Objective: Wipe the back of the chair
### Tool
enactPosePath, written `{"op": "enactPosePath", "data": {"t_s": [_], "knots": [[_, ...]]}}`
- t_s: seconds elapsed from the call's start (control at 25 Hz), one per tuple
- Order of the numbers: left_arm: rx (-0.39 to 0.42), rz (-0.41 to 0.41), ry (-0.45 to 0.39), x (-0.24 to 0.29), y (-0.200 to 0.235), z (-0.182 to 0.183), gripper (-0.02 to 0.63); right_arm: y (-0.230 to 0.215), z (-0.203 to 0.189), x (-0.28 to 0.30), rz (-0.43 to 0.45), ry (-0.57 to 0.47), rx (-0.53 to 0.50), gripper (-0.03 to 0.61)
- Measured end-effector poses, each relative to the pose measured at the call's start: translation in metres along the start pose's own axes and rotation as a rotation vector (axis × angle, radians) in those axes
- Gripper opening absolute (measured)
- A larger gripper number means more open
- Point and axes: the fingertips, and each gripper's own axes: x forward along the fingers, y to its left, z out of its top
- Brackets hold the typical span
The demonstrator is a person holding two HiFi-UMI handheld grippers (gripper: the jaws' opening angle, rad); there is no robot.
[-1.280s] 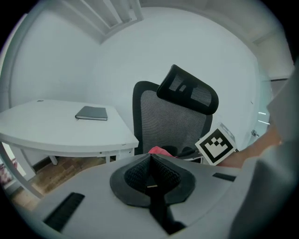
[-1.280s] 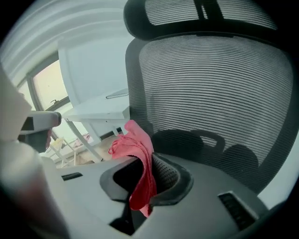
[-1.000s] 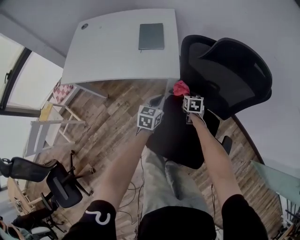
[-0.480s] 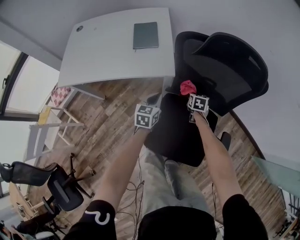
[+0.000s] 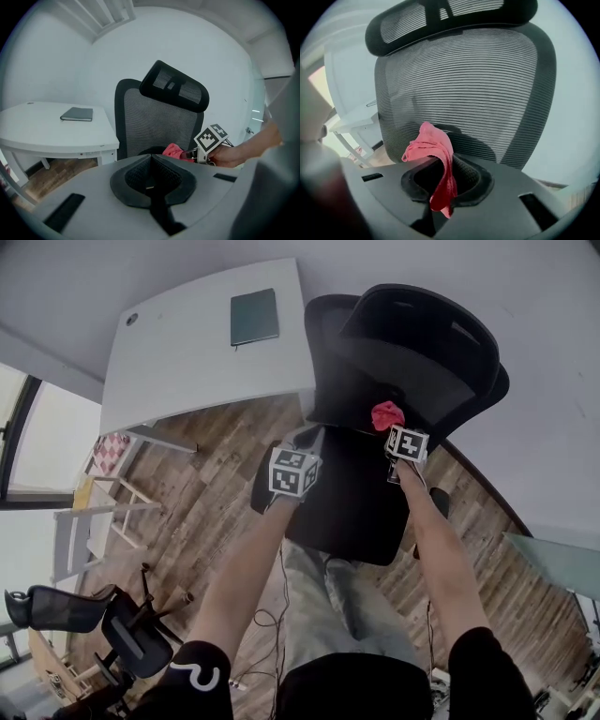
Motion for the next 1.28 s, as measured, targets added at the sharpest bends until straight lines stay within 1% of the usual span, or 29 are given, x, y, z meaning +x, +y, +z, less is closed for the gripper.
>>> {"op": "enactPosePath", "data": {"t_s": [0.32, 0.48, 0.6, 0.72, 0.8, 0.84, 0.96, 1.12, 1.28], "knots": [[0.03, -0.044, 0.02, 0.017, -0.044, -0.005, 0.026, -0.098, -0.015, -0.024, -0.101, -0.003, 0.073, 0.068], [0.042, -0.06, 0.021, 0.02, -0.068, -0.002, 0.026, -0.137, -0.028, -0.041, -0.139, 0.003, 0.13, 0.068], [0.054, -0.066, 0.013, 0.02, -0.084, 0.009, 0.025, -0.161, -0.033, -0.052, -0.152, 0.004, 0.163, 0.068], [0.072, -0.061, 0.012, 0.01, -0.095, 0.017, 0.025, -0.175, -0.038, -0.068, -0.143, -0.014, 0.217, 0.068], [0.078, -0.048, 0.012, -0.005, -0.097, 0.02, 0.025, -0.173, -0.042, -0.082, -0.126, -0.031, 0.234, 0.069], [0.082, -0.043, 0.011, -0.012, -0.098, 0.022, 0.026, -0.17, -0.042, -0.09, -0.115, -0.042, 0.226, 0.067], [0.099, -0.037, 0.003, -0.032, -0.104, 0.031, 0.026, -0.15, -0.035, -0.119, -0.061, -0.099, 0.159, 0.067], [0.107, -0.036, -0.022, -0.062, -0.121, 0.04, 0.026, -0.108, -0.017, -0.168, 0.078, -0.218, 0.106, 0.067], [0.107, -0.045, -0.065, -0.111, -0.155, 0.036, 0.025, -0.068, -0.014, -0.235, 0.195, -0.312, 0.054, 0.066]]}}
